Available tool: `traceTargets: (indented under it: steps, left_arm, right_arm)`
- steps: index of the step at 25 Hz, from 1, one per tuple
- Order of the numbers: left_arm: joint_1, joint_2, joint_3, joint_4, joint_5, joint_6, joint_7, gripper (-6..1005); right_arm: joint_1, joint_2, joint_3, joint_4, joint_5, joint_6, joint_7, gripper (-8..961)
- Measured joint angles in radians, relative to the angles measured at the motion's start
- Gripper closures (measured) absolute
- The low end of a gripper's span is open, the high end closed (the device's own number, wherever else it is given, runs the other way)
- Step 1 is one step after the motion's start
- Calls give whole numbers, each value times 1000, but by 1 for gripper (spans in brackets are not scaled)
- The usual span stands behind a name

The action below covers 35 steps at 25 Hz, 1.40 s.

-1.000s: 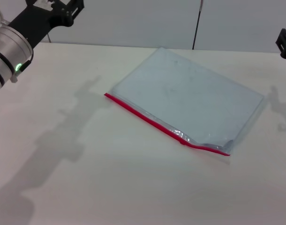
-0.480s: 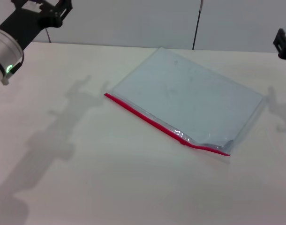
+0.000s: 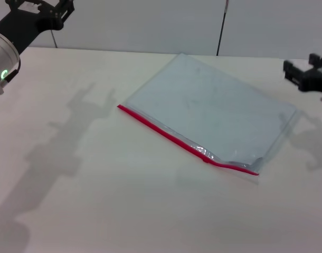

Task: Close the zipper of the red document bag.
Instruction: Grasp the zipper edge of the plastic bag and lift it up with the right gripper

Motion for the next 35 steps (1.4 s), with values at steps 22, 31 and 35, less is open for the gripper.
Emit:
traceTargets:
  steps: [22, 31, 35]
  left_arm:
    - [-2, 16, -2, 28, 79, 28, -22, 413]
    - [-7, 16, -2, 24, 82, 28, -16, 414]
    - [-8, 13, -3, 28, 105, 31, -16, 413]
  right_arm:
    - [113, 17, 192, -27, -9, -892, -351, 329]
    - [151, 21, 192, 3, -108, -890, -343, 275]
    - [162, 22, 177, 4, -127, -885, -337, 243]
